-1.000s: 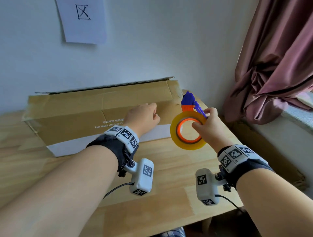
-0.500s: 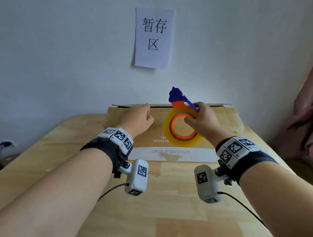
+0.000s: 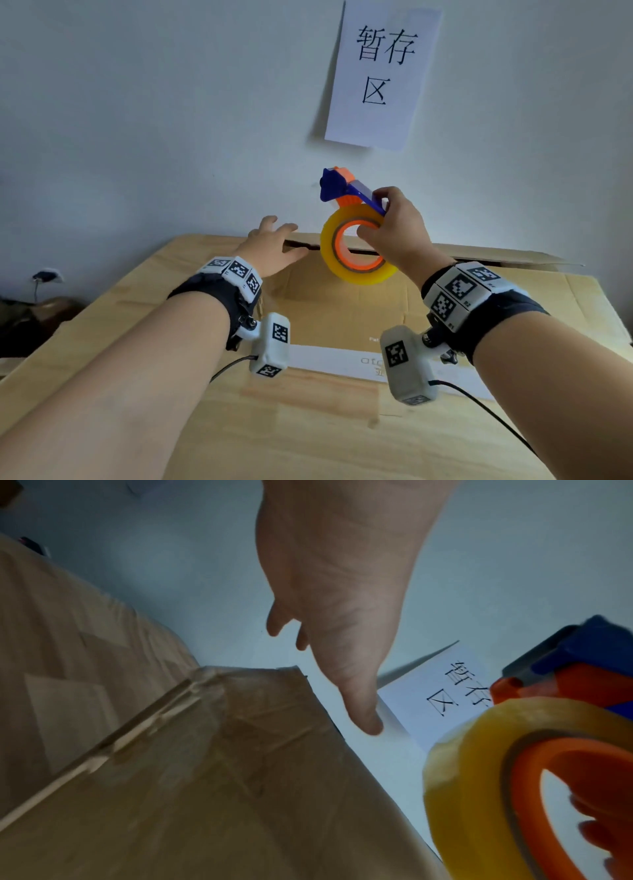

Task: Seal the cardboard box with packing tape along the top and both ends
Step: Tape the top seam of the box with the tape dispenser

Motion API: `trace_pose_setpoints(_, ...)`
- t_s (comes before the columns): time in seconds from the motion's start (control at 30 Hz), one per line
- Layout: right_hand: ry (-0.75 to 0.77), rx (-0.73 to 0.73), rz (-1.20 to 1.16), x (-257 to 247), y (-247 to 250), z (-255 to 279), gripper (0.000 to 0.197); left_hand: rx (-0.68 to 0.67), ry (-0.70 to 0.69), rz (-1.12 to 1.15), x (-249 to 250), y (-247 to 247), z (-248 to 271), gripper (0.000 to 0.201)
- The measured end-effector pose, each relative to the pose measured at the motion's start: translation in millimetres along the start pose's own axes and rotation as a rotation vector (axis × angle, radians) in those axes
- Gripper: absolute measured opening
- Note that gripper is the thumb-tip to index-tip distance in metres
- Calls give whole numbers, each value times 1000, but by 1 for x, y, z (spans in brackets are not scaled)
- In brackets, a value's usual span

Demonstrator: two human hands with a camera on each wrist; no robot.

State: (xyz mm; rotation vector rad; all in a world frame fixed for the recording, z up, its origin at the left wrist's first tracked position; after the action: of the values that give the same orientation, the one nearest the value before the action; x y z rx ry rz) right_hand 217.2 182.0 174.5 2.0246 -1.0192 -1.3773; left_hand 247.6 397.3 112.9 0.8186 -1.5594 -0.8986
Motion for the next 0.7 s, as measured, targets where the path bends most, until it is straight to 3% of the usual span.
trace_pose_setpoints(0.13,-25,-10,19,-2,-18,-37,59,-171,79,67,-24,-14,-33,76)
trace_pose_setpoints(0.33,-40,-69,65,5,-43,-67,59,-285,99,69,-34,-33,-49,74)
trace_pose_setpoints(0.7,-65,-337,31,23,-63,-64,54,-255,138,94,-35,-49,-11,75)
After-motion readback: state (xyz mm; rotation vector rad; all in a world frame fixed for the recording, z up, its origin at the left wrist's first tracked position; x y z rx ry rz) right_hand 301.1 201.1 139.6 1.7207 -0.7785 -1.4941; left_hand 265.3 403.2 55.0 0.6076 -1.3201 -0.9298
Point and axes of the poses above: each hand's wrist, its own z-axis away from the middle knuckle, its own y-axis out of the back of the hand, x = y × z, the point moved 8 cm from there along -z, towards the middle knuckle, and after that the axes turned 12 degrees about z, right-handed, at the moved point
